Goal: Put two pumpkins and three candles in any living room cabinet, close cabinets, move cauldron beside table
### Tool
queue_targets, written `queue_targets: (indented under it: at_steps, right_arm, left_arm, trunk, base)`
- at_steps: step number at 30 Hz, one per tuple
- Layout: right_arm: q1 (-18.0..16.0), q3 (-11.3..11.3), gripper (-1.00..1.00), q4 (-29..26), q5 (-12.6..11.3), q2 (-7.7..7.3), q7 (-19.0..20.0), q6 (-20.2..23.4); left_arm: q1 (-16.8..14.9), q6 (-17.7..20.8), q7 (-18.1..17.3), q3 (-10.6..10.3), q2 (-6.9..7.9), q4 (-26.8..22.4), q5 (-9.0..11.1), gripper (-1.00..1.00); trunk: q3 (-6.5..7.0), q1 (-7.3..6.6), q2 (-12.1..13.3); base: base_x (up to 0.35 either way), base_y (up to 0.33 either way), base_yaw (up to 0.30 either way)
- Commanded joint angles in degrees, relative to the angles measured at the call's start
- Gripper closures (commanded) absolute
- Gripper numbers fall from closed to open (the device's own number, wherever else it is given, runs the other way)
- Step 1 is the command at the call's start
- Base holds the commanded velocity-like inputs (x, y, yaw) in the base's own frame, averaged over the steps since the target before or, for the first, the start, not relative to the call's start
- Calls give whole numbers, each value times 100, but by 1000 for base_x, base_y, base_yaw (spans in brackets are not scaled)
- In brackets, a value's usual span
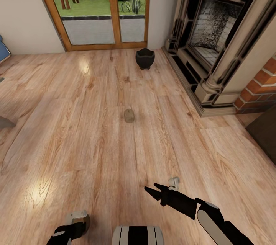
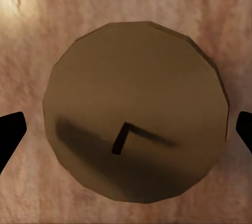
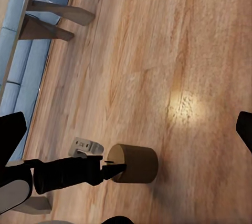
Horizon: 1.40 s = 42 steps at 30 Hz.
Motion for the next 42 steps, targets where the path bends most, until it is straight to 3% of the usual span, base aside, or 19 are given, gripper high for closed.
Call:
queue_targets:
  at_steps: [1, 5, 12, 15, 25, 26, 42]
  right_arm:
    - [0, 0, -100, 0, 0, 0, 0, 0]
    - [0, -1, -100, 0, 0, 0, 0, 0]
    - [0, 2, -100, 0, 0, 0, 0, 0]
    - [0, 1, -100, 0, 0, 0, 0, 0]
    - [0, -1, -100, 0, 0, 0, 0, 0]
    - [0, -1, -100, 0, 0, 0, 0, 0]
    - [0, 3, -100, 0, 0, 0, 0, 0]
  left_arm:
    - [0, -1, 0, 0, 0, 0, 0, -100]
    - [0, -3, 0, 0, 0, 0, 0, -100]
    - [0, -3, 0, 0, -1, 0, 0, -100]
    - [0, -3, 0, 0, -1, 0, 0, -100]
    - [0, -3, 0, 0, -1, 0, 0, -100]
    - [0, -6, 0, 0, -1, 0, 0, 100]
    - [0, -3, 0, 0, -1, 0, 5, 100]
  trunk:
    - [0, 0, 0]
    - [-89, 10, -5]
    - [-89, 10, -5]
    - [-155, 18, -9]
    - [-155, 18, -9]
    - [-155, 18, -9]
    - [-155, 18, -9]
  base:
    - [0, 0, 0]
    - [0, 0, 0]
    - [0, 0, 0]
    - [0, 0, 0]
    - [0, 0, 0]
    - [0, 0, 0]
    - [0, 0, 0]
